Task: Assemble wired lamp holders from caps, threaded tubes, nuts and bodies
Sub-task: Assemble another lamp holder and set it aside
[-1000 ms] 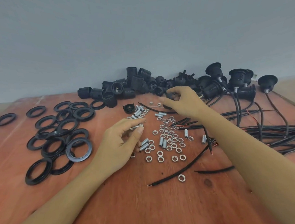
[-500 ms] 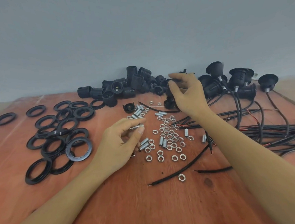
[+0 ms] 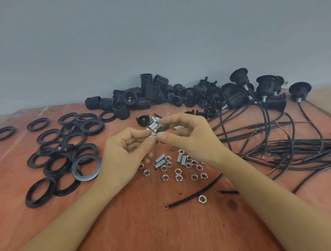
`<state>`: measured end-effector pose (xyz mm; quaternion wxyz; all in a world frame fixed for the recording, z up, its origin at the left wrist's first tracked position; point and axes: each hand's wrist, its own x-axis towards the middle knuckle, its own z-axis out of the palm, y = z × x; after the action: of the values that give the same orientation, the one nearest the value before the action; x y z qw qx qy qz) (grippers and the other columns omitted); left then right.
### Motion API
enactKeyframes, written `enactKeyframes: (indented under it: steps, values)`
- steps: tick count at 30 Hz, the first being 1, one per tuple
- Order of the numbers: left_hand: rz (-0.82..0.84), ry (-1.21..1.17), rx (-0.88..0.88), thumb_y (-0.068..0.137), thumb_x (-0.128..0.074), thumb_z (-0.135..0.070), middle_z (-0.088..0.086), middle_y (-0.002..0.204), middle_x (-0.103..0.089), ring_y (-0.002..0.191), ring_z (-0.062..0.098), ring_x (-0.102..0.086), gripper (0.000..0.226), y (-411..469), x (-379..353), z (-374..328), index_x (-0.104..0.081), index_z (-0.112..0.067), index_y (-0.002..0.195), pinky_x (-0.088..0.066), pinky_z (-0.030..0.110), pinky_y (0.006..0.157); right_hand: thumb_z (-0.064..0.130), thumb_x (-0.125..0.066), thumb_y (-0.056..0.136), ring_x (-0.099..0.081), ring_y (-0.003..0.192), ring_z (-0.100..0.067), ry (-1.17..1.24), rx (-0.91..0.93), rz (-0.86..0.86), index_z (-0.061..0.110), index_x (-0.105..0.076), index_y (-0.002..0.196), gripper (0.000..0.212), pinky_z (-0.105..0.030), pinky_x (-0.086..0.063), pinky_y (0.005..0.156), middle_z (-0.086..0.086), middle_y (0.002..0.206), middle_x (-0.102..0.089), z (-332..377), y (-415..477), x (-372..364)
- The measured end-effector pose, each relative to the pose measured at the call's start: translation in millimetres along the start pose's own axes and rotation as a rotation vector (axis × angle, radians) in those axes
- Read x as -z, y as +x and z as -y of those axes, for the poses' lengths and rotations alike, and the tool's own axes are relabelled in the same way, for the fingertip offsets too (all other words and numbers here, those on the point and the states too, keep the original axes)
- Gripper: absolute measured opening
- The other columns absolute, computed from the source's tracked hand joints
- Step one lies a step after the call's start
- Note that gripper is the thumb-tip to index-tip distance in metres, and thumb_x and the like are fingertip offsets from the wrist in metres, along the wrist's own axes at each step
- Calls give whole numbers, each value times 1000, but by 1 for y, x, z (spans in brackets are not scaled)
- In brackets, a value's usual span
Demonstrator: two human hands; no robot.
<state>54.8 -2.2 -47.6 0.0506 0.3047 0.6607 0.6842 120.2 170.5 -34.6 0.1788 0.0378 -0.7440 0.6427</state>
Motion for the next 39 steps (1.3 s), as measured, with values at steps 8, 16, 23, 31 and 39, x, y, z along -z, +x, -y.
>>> enactKeyframes:
  steps: [8,16,23,31,39]
  values:
    - [80,13,39,76,-68,-21,12,66,-70,51,13,-62,18,-2,-1,3,-71,-12,92,-52,20,50,21,-81,72,-72,77,-14,56,-35,21,25,-70,100,30,-21,-55,72,4,99,-73,-1,-6,2]
    - [113,12,89,75,-69,-20,15,65,-69,48,12,-60,18,-2,-1,2,-71,-10,90,-51,21,48,14,-83,74,-70,79,-9,-32,-3,50,20,-71,104,33,-24,-57,77,-5,109,-71,1,-9,5]
    - [177,4,77,80,-64,-20,1,67,-72,52,9,-63,25,-4,-3,-3,-70,-14,103,-51,18,50,43,-75,70,-73,78,-26,-72,-47,-51,16,-74,97,38,-38,-61,74,-5,85,-75,-2,-9,4]
    - [259,218,-96,87,-58,-20,-7,73,-71,57,5,-63,28,-7,-1,-2,-68,-32,109,-52,17,56,47,-60,89,-58,37,-15,-78,-145,-60,16,-59,68,37,-19,-42,37,0,48,-63,0,-12,-7]
    - [199,161,-20,85,-59,-22,0,67,-71,54,11,-64,23,-3,4,1,-70,-27,105,-54,22,54,33,-74,85,-66,50,-17,-21,-143,-94,11,-67,100,28,-21,-46,40,-6,81,-72,-4,-9,-5]
